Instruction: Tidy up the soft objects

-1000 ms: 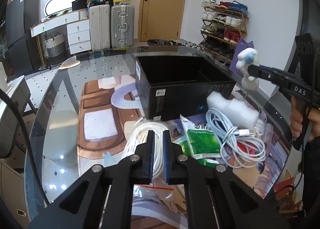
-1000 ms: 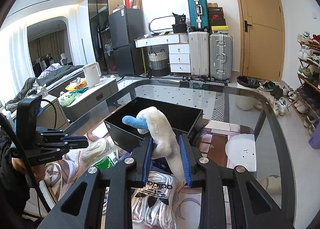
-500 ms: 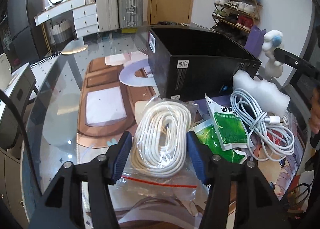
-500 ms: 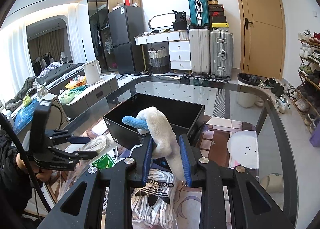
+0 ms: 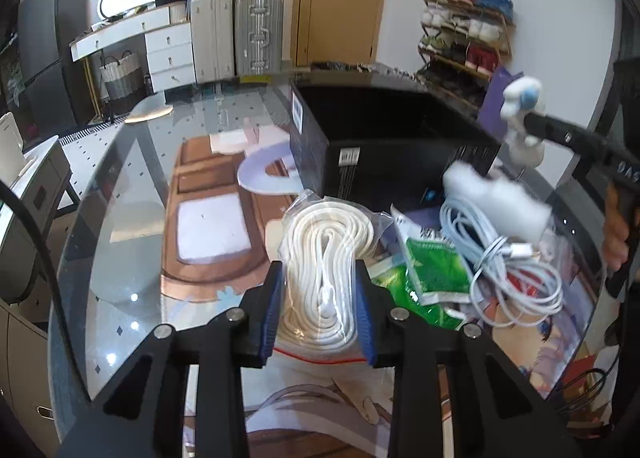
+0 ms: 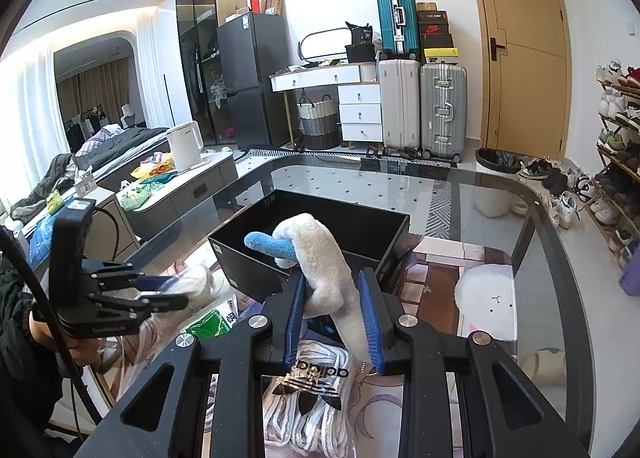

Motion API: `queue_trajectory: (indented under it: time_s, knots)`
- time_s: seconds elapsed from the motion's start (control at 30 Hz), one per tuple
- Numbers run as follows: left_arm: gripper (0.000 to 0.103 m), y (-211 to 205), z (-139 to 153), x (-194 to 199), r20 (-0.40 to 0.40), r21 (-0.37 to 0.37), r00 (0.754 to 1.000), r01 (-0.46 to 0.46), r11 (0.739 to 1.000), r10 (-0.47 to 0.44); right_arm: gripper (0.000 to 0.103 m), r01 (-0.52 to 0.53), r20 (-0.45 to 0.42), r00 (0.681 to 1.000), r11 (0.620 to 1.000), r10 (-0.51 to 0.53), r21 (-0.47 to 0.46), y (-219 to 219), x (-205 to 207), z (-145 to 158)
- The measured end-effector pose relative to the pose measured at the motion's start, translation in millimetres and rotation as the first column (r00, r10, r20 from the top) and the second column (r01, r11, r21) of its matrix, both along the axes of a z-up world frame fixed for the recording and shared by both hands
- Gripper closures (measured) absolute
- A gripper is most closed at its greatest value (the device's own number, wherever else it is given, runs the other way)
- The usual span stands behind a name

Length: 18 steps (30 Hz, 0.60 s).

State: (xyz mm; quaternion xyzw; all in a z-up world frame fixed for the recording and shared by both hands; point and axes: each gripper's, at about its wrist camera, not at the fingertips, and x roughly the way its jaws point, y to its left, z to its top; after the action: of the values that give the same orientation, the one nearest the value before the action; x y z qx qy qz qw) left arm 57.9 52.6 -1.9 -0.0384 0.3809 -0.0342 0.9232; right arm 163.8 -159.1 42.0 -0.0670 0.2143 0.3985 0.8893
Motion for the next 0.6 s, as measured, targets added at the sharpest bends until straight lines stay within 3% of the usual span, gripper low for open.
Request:
queue_trajectory:
  time_s: [0.3,0.6]
  knots:
    - [0.072,3.8,38.4,-3.3,0.116,-0.066,0.993,-0.003,0.998,0.010,0.076,0.001,-0.015,1.000,0.999,0.000,0.032,0.1,5.3,3.0]
    - [0.072,-0.9,59.6,23.7,0.184,-0.082,0.983,-0.012,0.997,0.027,0.076,-0.012,-0.063,0.998,0.998,0.016,0.068,11.3,19.9,8.0]
